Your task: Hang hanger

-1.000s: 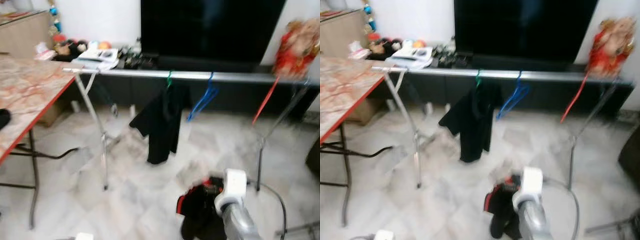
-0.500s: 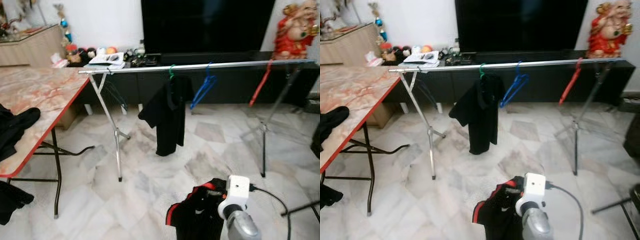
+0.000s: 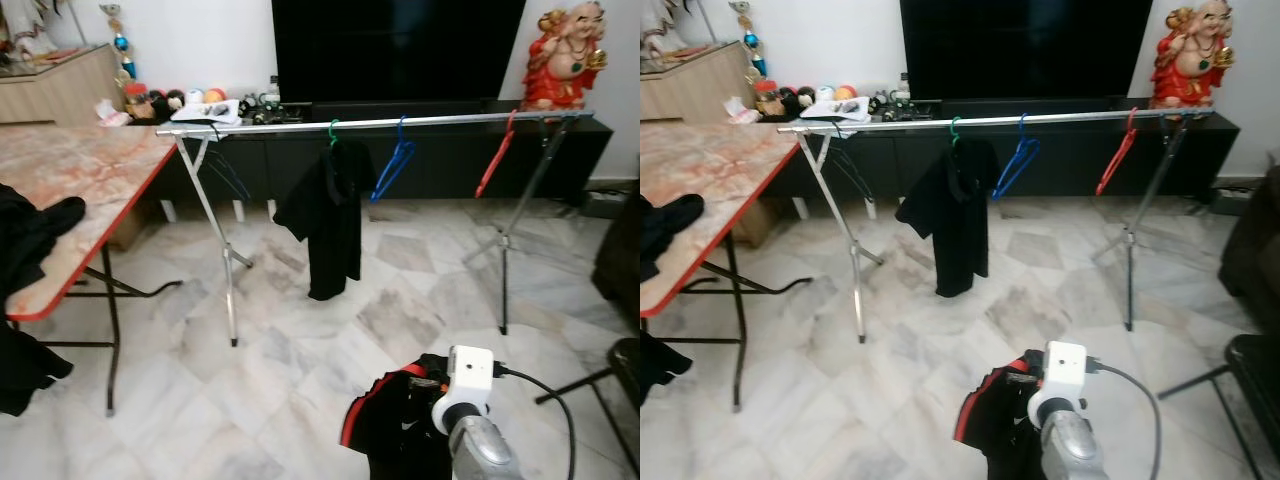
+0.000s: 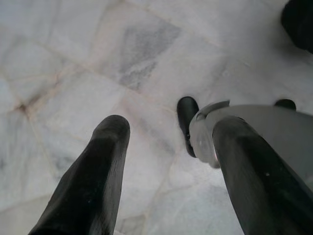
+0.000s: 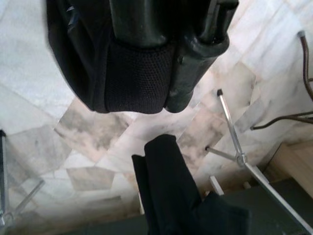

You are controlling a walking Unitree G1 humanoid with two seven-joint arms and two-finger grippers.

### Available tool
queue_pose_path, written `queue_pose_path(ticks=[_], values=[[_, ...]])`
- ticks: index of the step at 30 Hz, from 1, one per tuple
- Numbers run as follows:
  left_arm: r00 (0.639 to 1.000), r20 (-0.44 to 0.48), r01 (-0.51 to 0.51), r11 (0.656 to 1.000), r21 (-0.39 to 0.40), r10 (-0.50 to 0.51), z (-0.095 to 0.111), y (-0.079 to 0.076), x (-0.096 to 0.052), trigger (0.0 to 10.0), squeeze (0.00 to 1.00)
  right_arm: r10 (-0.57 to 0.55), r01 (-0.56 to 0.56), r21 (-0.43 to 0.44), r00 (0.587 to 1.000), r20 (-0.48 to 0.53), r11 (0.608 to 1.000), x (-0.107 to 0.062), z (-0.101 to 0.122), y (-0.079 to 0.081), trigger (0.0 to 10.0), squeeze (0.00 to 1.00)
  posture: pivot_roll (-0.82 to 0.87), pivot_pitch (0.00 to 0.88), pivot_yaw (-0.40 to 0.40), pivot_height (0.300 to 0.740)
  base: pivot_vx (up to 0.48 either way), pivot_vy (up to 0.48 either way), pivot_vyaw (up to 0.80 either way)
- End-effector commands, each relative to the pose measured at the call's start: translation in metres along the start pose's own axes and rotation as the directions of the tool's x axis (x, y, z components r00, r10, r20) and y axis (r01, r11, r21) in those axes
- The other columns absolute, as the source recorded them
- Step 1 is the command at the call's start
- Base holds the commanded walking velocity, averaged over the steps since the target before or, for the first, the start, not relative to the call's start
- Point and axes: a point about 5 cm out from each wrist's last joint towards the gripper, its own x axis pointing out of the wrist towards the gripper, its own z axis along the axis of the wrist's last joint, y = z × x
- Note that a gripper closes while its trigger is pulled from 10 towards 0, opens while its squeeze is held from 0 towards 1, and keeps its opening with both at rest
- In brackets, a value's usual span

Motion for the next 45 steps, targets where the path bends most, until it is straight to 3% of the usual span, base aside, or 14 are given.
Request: queue_pose_path(ticks=[1,3,13,21,23,24,25,27,30,33,36,42,44,45], values=[[1.000,0.020,-0.012,0.998,0.066,0.011,0.002,0.002,-0.001,10.0,0.00,0.035,-0.036,-0.013,0.999,-0.009,0.999,0.005,0.007,0.006,10.0,0.00,0.08,0.033,0.032,0.740,0.000,0.000,0.00],[0.999,0.035,-0.006,0.999,0.041,0.004,0.003,0.001,-0.001,10.0,0.00,0.039,-0.039,-0.015,0.999,-0.010,0.999,0.006,0.008,0.006,10.0,0.00,0.09,0.034,0.033,0.740,0.000,0.000,0.00],[0.992,0.125,-0.016,0.996,0.085,0.006,0.011,0.000,-0.002,10.0,0.00,0.057,-0.060,-0.048,0.997,-0.058,0.997,0.009,0.012,0.004,10.0,0.00,0.09,0.042,0.030,0.740,0.000,0.000,0.00],[0.979,0.200,0.019,0.988,0.155,-0.050,0.020,-0.003,-0.002,10.0,0.00,0.121,-0.132,-0.116,0.988,-0.100,0.984,0.012,0.022,0.009,10.0,0.00,0.09,0.042,0.030,0.740,0.000,0.000,0.00],[0.874,0.458,0.041,0.963,0.268,-0.164,0.124,0.000,0.003,10.0,0.00,0.129,-0.142,-0.130,0.986,-0.102,0.981,0.014,0.028,0.010,10.0,0.00,0.08,0.046,0.032,0.740,0.000,0.000,0.00],[0.829,0.521,0.049,0.954,0.295,-0.204,0.153,-0.001,-0.001,10.0,0.00,0.133,-0.146,-0.134,0.986,-0.101,0.980,0.014,0.030,0.010,10.0,0.00,0.08,0.046,0.032,0.740,0.000,0.000,0.00],[0.829,0.521,0.049,0.954,0.295,-0.204,0.153,-0.001,-0.001,10.0,0.00,0.133,-0.146,-0.134,0.986,-0.101,0.980,0.014,0.030,0.010,10.0,0.00,0.08,0.046,0.032,0.740,0.000,0.000,0.00],[0.780,0.568,0.064,0.937,0.343,-0.261,0.179,-0.006,-0.006,10.0,0.00,0.154,-0.168,-0.152,0.983,-0.103,0.974,0.014,0.034,0.013,10.0,0.00,0.08,0.045,0.031,0.740,0.000,0.000,0.00],[0.734,0.567,0.103,0.887,0.450,-0.374,0.201,-0.017,-0.016,10.0,0.00,0.209,-0.233,-0.212,0.969,-0.129,0.949,0.012,0.037,0.020,10.0,0.00,0.08,0.040,0.027,0.740,0.000,0.000,0.00],[0.706,0.555,0.155,0.860,0.486,-0.440,0.208,-0.023,-0.021,10.0,0.00,0.234,-0.262,-0.240,0.962,-0.139,0.935,0.011,0.041,0.023,10.0,0.00,0.08,0.034,0.025,0.740,0.000,0.000,0.00],[0.678,0.481,0.266,0.796,0.544,-0.556,0.208,-0.032,-0.028,10.0,0.00,0.259,-0.282,-0.246,0.958,-0.124,0.927,0.010,0.051,0.029,10.0,0.00,0.08,0.030,0.024,0.740,0.000,0.000,0.00],[0.662,0.399,0.354,0.734,0.579,-0.634,0.204,-0.040,-0.035,10.0,0.00,0.330,-0.355,-0.261,0.934,-0.137,0.897,0.005,0.060,0.041,10.0,0.00,0.07,0.027,0.020,0.740,0.000,0.000,0.00],[0.662,0.380,0.378,0.726,0.575,-0.646,0.202,-0.041,-0.035,10.0,0.00,0.356,-0.388,-0.278,0.921,-0.158,0.879,0.002,0.060,0.046,10.0,0.00,0.07,0.030,0.019,0.740,0.000,0.000,0.00],[0.659,0.356,0.404,0.711,0.575,-0.662,0.200,-0.041,-0.035,10.0,0.00,0.410,-0.449,-0.292,0.893,-0.186,0.844,-0.004,0.058,0.054,10.0,0.00,0.07,0.030,0.019,0.740,0.000,0.000,0.00]])
